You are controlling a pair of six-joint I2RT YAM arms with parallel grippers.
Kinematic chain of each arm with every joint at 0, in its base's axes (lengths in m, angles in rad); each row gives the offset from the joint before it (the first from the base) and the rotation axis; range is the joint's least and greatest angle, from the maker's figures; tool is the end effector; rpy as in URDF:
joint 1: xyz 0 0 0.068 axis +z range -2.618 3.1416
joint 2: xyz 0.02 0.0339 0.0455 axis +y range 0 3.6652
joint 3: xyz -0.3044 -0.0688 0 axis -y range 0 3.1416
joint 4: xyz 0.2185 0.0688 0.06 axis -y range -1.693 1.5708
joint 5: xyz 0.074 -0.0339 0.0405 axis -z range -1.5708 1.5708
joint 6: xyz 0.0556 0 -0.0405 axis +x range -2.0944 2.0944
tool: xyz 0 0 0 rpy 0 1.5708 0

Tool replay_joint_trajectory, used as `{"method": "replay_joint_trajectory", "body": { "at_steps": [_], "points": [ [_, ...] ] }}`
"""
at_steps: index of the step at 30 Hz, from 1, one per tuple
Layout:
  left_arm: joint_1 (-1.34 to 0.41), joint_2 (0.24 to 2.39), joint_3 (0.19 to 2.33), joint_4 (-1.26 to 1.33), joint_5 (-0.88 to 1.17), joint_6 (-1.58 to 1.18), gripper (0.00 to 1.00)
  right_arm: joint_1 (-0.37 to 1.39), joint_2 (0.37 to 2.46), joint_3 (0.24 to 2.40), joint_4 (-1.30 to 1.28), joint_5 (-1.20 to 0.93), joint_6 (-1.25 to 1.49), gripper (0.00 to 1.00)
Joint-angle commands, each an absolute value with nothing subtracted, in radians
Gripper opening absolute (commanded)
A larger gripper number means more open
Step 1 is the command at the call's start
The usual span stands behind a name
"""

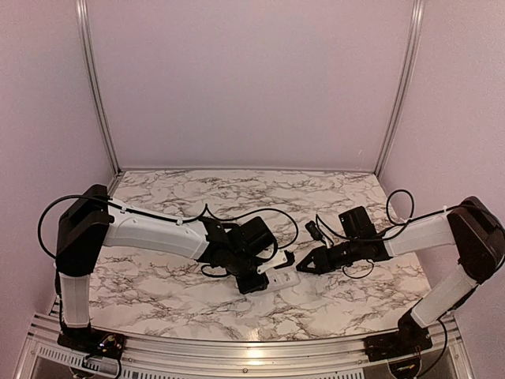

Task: Load the batteries into the remote control
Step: Load the battery cover onto the remote control without the battery cover, then press the battery cover on the remote control without the battery cover.

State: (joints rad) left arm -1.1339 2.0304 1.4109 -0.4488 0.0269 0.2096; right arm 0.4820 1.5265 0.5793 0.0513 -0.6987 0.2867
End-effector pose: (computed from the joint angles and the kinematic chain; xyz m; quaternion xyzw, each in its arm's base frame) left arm 0.1807 -0.3904 0.1947 0.6054 0.7560 -0.1225 0.2167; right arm 0.2100 0.1502 0.1842 -0.1992 0.8713 0.4161 0.1673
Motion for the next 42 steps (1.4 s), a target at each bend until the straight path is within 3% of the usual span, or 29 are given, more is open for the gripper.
{"method": "replay_joint_trajectory", "body": {
  "at_steps": [1,19,28,32,33,42],
  "points": [
    [-1.127,2.050,1.431,-0.466,0.035,0.211,0.37,0.474,1.539,0.607,0.063,-0.707,0.278,0.38],
    [-1.117,2.069,1.466,-0.452,0.045,0.210,0.37,0.474,1.540,0.604,0.073,-0.719,0.278,0.38],
    [-1.063,1.848,1.318,-0.290,0.044,0.121,0.68,0.475,1.470,0.608,0.091,-0.752,0.278,0.39],
    [-1.020,1.747,1.199,-0.210,0.053,0.049,0.96,0.486,1.452,0.616,0.095,-0.766,0.281,0.39],
    [-1.008,1.728,1.171,-0.192,0.052,0.017,0.99,0.495,1.450,0.620,0.095,-0.769,0.283,0.39],
    [-0.945,1.668,1.010,-0.110,0.013,-0.143,0.99,0.628,1.498,0.718,0.056,-0.751,0.275,0.41]
  ]
}}
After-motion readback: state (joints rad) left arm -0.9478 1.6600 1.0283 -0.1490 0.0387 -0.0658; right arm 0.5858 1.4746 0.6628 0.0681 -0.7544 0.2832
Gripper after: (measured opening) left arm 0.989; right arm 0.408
